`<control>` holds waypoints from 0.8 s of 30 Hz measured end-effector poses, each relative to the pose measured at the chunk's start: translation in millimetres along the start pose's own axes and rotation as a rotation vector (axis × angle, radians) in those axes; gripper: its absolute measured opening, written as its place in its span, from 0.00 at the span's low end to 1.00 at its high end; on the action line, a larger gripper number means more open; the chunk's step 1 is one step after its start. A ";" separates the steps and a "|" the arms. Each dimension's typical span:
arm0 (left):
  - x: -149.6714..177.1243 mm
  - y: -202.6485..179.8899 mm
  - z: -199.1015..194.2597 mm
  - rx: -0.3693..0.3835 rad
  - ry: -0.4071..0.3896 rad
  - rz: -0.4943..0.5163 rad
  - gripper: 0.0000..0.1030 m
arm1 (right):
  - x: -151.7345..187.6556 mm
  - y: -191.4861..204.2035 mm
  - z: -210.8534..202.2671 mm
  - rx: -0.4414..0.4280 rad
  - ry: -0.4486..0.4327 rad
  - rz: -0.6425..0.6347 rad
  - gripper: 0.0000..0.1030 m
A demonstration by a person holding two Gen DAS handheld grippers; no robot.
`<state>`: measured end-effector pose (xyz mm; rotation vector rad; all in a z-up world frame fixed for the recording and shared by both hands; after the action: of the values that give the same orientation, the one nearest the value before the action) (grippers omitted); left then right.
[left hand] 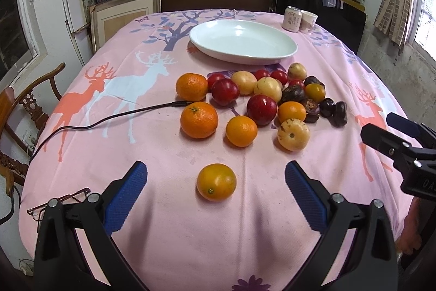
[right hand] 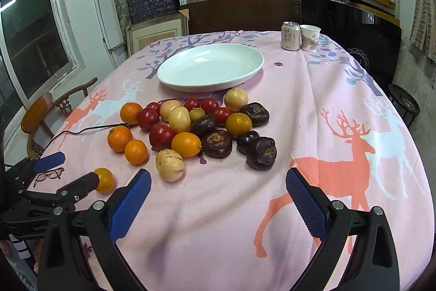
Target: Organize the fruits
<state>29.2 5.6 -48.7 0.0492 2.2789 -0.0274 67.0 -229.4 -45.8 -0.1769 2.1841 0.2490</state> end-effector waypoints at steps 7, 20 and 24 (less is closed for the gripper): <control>2.9 -0.7 1.7 0.005 0.010 -0.003 0.96 | -0.2 1.4 0.1 0.000 0.001 -0.001 0.97; 6.0 -1.8 4.4 0.002 0.026 -0.013 0.96 | 1.6 -0.2 -0.7 0.000 -0.001 0.006 0.97; 5.9 -1.7 4.3 -0.004 0.030 -0.015 0.96 | 2.3 0.0 -0.6 0.002 -0.002 0.006 0.97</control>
<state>28.5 3.9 -56.0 0.0304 2.3090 -0.0310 65.1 -229.6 -47.4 -0.1690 2.1829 0.2505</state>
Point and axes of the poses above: each gripper's, at about its wrist camera, not at the fingertips, and z roughly the way its jaws point, y to its left, x to its underside, the point moved 2 cm from there along z, roughly the way its jaws point, and after that the axes turned 8 degrees about -y, right-handed, at the moved point
